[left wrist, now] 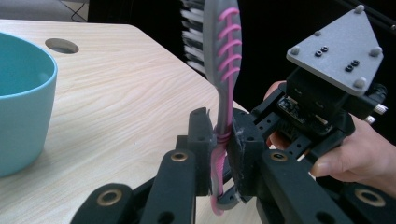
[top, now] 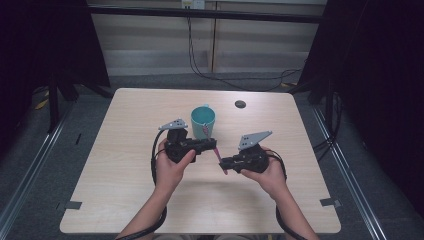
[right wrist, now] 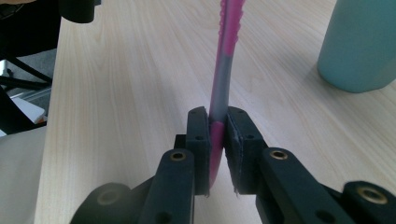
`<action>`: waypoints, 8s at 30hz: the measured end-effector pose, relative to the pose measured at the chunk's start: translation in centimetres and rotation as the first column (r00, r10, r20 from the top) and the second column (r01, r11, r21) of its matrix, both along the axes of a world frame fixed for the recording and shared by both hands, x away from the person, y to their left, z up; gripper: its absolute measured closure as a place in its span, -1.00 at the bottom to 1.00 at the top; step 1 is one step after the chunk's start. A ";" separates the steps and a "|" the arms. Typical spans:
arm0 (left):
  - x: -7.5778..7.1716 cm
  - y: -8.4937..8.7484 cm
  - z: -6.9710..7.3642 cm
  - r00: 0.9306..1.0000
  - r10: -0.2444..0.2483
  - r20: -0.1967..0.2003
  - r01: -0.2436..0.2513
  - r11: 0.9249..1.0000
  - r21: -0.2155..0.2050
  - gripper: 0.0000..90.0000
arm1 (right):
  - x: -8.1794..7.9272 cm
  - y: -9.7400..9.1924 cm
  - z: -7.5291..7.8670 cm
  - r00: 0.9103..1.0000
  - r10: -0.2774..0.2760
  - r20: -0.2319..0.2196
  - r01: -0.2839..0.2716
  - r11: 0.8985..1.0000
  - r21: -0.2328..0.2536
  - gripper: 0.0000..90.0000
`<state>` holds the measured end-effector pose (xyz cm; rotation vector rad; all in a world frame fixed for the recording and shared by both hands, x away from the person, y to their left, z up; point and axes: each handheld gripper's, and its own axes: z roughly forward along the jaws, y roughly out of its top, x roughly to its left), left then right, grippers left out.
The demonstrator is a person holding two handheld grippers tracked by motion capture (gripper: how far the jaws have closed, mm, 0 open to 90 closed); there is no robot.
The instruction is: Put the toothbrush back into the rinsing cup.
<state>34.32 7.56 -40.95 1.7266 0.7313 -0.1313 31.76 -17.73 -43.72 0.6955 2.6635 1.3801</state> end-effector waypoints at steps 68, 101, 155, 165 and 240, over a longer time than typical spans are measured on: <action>0.6 1.0 1.1 0.997 0.076 0.010 -0.075 0.997 -0.017 0.81 | -0.6 0.4 -1.4 0.998 -0.055 0.039 0.053 0.996 0.066 -0.35; 2.8 3.2 3.7 0.988 0.147 0.058 -0.147 0.989 0.009 0.81 | -4.1 -5.8 -6.7 0.976 -0.196 0.098 0.212 0.955 -0.205 -0.67; 7.6 2.2 7.8 0.971 0.203 0.128 -0.204 0.979 -0.002 0.81 | -4.4 -6.2 -7.4 0.969 -0.239 0.065 0.247 0.957 -0.151 -0.72; 8.4 2.2 7.8 0.966 0.220 0.136 -0.221 0.975 -0.004 0.81 | -4.4 -6.2 -7.4 0.969 -0.239 0.064 0.247 0.957 -0.151 -0.72; 13.9 0.6 2.7 0.925 0.347 0.154 -0.362 0.928 0.088 0.81 | -4.5 -6.2 -7.4 0.970 -0.231 0.070 0.240 0.959 -0.152 -0.71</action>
